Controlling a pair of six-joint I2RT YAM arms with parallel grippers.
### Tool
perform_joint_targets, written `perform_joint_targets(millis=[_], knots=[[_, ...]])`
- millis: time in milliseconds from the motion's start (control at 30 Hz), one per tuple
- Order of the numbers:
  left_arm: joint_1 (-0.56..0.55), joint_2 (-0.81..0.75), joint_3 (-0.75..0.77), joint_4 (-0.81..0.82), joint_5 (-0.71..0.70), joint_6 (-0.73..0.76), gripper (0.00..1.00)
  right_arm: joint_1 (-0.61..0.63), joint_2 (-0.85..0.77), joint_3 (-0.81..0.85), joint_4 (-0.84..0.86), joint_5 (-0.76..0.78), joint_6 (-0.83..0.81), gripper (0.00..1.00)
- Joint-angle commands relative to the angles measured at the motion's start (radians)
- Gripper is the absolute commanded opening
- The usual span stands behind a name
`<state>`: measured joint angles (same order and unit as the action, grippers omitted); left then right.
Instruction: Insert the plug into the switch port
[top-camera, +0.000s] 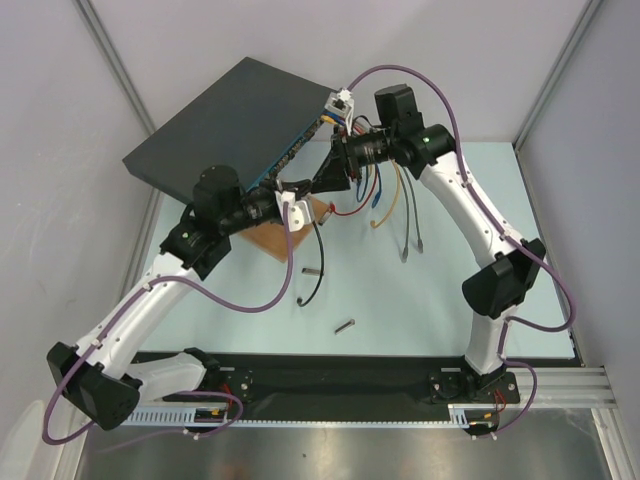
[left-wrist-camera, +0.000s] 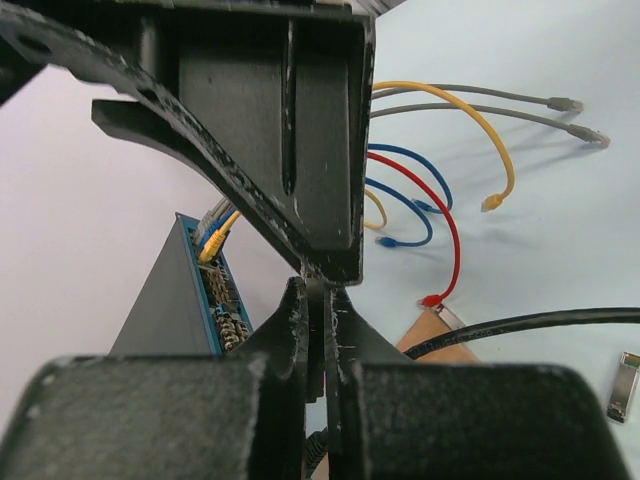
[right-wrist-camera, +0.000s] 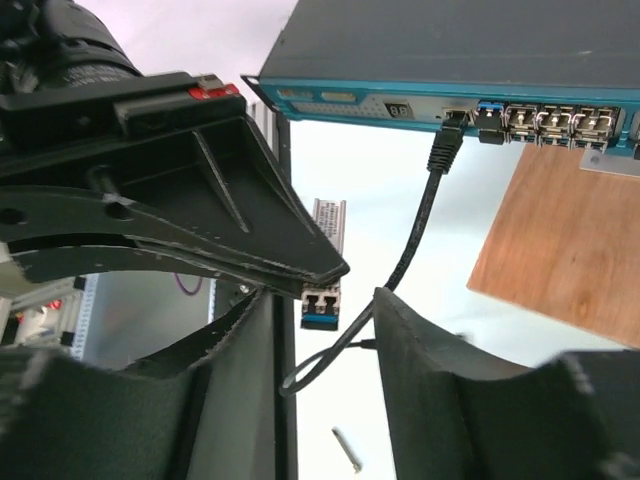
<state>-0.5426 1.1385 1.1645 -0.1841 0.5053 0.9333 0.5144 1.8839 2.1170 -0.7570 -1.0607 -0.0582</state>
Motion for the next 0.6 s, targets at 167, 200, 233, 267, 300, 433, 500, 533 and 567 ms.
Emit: perform_joint_targets(millis=[167, 200, 233, 267, 300, 433, 500, 533, 567], knots=[[-0.017, -0.031, -0.006, 0.051, 0.053, 0.035, 0.00, 0.007, 0.012, 0.047, -0.025, -0.030, -0.035, 0.16], [-0.019, -0.036, -0.012, 0.051, 0.056, 0.038, 0.00, 0.006, 0.011, 0.046, -0.022, -0.036, -0.037, 0.10], [-0.020, -0.037, -0.015, 0.049, 0.058, 0.039, 0.01, 0.001, 0.009, 0.044, -0.019, -0.044, -0.040, 0.06], [-0.020, -0.042, -0.020, 0.049, 0.056, 0.039, 0.04, 0.001, 0.006, 0.037, -0.016, -0.047, -0.042, 0.00], [-0.020, -0.046, -0.023, 0.049, 0.050, 0.036, 0.09, -0.005, 0.003, 0.029, -0.013, -0.048, -0.046, 0.00], [-0.020, -0.060, -0.026, 0.017, 0.003, 0.016, 0.35, -0.039, -0.035, -0.023, 0.057, -0.071, -0.031, 0.00], [-0.020, -0.065, -0.040, 0.008, -0.026, 0.022, 0.41, -0.051, -0.046, -0.040, 0.073, -0.087, -0.026, 0.00], [-0.020, -0.066, -0.043, 0.006, -0.033, 0.024, 0.46, -0.053, -0.051, -0.043, 0.071, -0.100, -0.035, 0.00], [-0.020, -0.066, -0.046, 0.008, -0.037, 0.028, 0.47, -0.053, -0.057, -0.045, 0.070, -0.108, -0.041, 0.00]])
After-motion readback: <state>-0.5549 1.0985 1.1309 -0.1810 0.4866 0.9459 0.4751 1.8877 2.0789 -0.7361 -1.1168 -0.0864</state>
